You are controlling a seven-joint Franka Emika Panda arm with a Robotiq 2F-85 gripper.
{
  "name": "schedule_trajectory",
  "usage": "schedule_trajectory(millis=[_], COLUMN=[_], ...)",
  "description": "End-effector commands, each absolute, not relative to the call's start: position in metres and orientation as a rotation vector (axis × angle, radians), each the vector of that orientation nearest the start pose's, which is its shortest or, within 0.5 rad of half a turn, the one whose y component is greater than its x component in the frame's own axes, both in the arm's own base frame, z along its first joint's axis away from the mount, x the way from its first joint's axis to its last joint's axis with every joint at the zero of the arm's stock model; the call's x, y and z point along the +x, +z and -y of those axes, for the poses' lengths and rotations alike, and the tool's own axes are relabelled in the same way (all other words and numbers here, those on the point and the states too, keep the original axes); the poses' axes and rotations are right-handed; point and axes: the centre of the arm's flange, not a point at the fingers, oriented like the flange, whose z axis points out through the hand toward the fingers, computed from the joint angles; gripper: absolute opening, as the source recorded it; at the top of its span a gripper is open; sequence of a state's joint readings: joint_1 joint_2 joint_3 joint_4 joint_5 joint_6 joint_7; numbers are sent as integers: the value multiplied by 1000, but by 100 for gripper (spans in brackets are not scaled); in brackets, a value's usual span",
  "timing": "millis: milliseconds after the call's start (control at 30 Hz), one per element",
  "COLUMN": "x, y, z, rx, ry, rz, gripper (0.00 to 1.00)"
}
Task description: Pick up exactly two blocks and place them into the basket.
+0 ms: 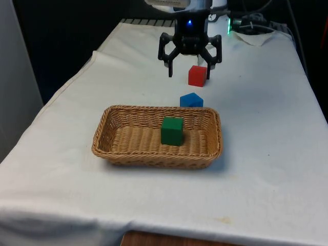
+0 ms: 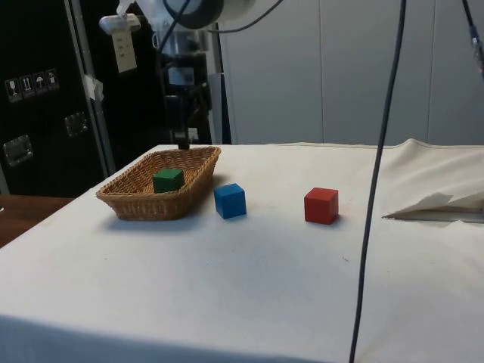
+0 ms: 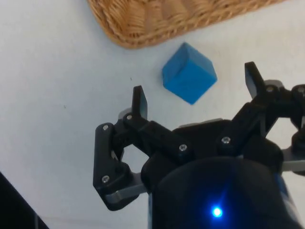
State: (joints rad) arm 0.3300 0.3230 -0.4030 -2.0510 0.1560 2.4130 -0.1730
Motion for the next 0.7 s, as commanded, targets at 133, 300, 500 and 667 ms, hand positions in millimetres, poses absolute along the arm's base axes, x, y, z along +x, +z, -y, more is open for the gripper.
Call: schedule_trajectory(millis=[133,300,500,667], x=[577,564,543,527], y=[292,285,271,261], z=[34,33,33,34], rx=[-3176,-3169,-3174,-3156], ry=[-60,-21,13,44], rz=[21,28,28,24], gripper=[100,100,100,100])
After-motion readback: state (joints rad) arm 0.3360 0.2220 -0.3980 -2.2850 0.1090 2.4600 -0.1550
